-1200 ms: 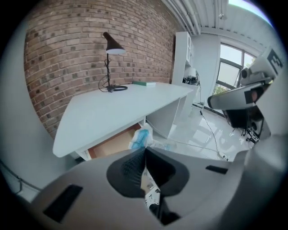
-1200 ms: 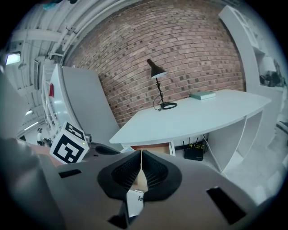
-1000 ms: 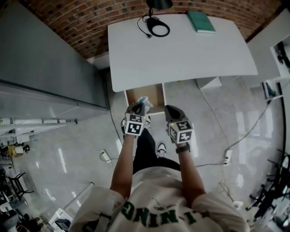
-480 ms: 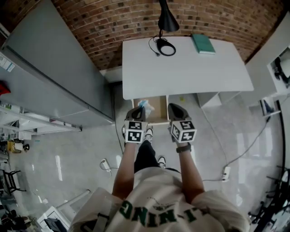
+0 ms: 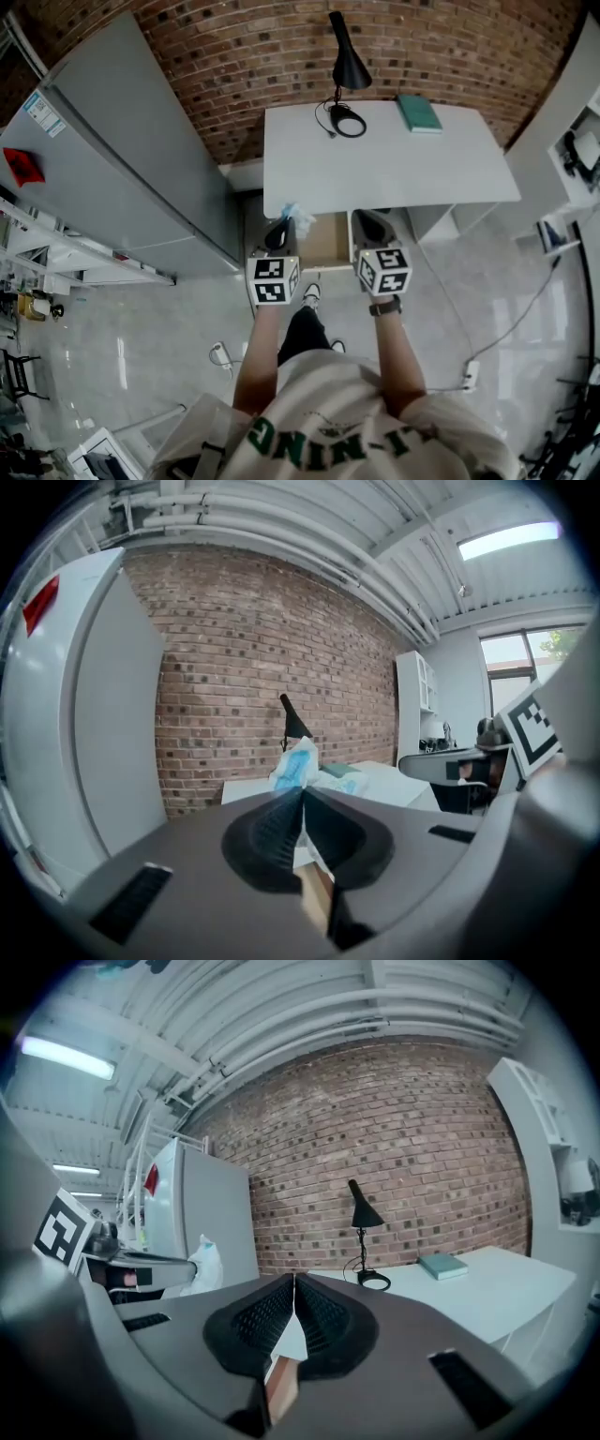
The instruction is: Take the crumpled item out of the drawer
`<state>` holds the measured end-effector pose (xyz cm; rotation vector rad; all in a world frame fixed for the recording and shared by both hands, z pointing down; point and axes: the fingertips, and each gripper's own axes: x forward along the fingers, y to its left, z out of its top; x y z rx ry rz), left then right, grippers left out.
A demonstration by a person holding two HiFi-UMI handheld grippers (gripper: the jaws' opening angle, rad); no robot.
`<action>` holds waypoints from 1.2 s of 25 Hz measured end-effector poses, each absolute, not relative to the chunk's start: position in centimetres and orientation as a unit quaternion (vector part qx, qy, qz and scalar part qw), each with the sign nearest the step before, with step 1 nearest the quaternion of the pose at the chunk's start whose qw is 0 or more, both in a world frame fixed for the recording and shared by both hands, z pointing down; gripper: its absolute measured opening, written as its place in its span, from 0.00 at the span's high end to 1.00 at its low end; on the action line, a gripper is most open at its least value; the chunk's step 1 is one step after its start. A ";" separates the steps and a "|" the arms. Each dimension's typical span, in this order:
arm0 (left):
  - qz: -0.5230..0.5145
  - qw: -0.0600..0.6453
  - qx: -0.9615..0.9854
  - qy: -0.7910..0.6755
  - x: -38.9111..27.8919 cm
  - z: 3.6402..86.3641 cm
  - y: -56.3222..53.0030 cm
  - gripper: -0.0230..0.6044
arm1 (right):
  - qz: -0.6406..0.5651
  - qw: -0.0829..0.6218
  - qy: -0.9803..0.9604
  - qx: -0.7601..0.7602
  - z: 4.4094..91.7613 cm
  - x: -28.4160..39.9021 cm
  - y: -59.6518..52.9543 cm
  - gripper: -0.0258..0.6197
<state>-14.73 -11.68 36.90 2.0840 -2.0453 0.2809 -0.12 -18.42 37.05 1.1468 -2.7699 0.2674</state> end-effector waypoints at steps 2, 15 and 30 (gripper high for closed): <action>0.079 0.086 0.702 -0.702 -15.0 35.7 -11.0 0.96 | 0.078 0.063 -0.921 0.377 36.4 -0.2 -18.1 0.95; 0.037 0.044 0.698 -0.714 -15.3 32.4 -8.9 0.96 | 0.051 0.051 -0.920 0.385 34.3 -0.2 -16.9 0.95; 0.044 0.095 0.702 -0.704 -15.5 37.7 -12.3 0.96 | 0.061 0.069 -0.915 0.393 36.6 -0.9 -18.9 0.95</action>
